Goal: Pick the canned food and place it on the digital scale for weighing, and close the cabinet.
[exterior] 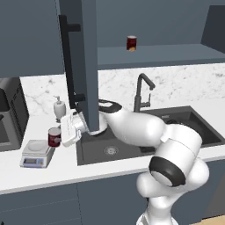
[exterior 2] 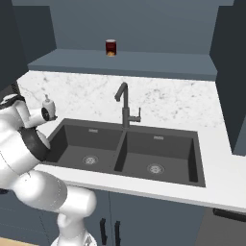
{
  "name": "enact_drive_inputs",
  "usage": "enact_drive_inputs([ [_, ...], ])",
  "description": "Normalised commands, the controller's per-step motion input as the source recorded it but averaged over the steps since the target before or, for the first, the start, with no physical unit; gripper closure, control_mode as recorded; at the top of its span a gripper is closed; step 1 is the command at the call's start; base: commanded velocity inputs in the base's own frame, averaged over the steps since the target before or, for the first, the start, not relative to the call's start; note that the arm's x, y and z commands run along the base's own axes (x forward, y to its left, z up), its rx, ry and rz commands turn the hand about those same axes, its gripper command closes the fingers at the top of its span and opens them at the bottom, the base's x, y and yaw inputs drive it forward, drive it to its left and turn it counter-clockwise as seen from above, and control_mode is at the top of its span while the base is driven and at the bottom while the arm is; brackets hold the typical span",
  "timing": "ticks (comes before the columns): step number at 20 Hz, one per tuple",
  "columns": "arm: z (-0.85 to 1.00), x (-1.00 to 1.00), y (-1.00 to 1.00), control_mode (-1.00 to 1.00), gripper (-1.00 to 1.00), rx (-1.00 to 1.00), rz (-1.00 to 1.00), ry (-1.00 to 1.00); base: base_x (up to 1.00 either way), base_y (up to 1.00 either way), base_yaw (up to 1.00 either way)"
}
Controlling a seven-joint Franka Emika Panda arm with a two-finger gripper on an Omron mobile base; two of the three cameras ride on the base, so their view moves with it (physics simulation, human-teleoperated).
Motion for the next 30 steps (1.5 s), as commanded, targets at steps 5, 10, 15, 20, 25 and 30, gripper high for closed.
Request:
enact_drive_inputs([
  [5, -0.26, 0.01, 0.19, -1.0, 1.0, 0.0, 0.0, 0.0, 0.0, 0.0, 0.0],
  [10, -0.03, 0.14, 0.23, -1.0, 1.0, 0.0, 0.0, 0.0, 0.0, 0.0, 0.0],
  [15, -0.08, 0.18, 0.06, -1.0, 1.0, 0.0, 0.0, 0.0, 0.0, 0.0, 0.0],
  [20, -0.39, 0.19, 0.19, -1.0, 1.0, -0.03, 0.0, 0.0, 0.0, 0.0, 0.0],
  [25, -0.25, 0.21, 0.16, -1.0, 1.0, -0.03, 0.0, 0.0, 0.0, 0.0, 0.0],
  [30, -0.02, 0.24, 0.08, -1.0, 1.0, 0.0, 0.0, 0.0, 0.0, 0.0, 0.0],
])
